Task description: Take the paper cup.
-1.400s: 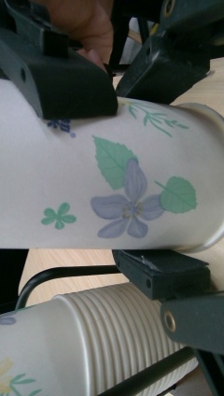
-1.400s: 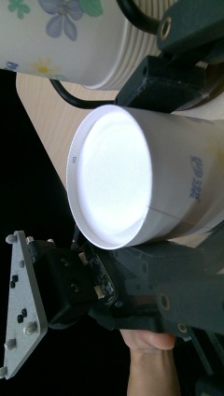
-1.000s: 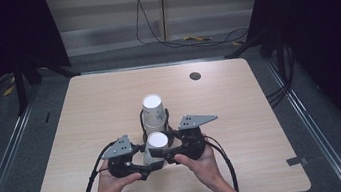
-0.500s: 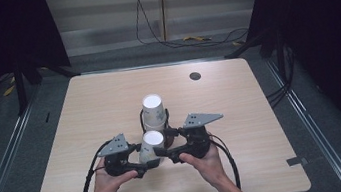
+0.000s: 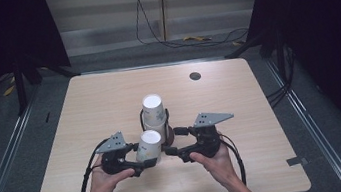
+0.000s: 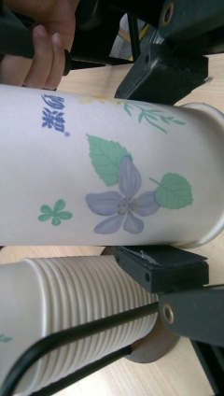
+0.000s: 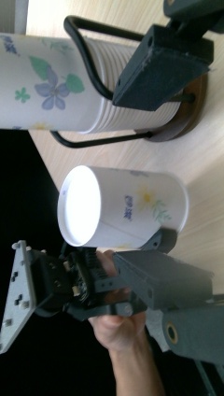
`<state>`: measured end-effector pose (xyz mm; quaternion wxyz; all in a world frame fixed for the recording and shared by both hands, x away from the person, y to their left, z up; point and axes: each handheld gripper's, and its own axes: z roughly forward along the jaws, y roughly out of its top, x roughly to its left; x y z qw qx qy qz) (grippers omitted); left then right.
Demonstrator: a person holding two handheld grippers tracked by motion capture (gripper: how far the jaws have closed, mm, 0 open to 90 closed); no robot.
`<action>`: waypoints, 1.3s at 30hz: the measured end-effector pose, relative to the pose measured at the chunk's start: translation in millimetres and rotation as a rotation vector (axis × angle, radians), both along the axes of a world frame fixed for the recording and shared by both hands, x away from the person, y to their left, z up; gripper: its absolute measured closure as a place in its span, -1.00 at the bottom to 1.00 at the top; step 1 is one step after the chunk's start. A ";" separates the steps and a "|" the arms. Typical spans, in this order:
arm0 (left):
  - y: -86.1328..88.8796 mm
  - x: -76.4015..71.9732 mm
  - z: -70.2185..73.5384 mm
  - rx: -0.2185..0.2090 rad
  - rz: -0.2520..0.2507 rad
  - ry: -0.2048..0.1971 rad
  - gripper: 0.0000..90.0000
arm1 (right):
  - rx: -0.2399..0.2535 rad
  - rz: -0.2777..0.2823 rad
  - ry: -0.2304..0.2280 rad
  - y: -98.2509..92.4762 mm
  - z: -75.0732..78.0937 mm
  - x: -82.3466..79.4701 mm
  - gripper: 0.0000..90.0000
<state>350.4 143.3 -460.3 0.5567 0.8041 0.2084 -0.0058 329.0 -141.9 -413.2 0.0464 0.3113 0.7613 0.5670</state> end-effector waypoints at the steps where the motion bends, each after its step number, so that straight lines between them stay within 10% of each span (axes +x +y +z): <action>1: 0.3 0.2 -0.1 0.003 -0.001 0.000 -0.35 | 0.011 -0.011 0.000 -1.2 0.5 1.3 -0.56; 21: 7.4 2.4 7.1 0.089 0.007 0.055 -0.32 | -0.093 0.028 0.032 -7.2 -6.7 0.9 -0.49; 39: -12.3 8.4 23.9 0.237 -0.084 0.001 -0.31 | -0.218 0.087 0.032 -2.6 -4.3 1.0 -0.50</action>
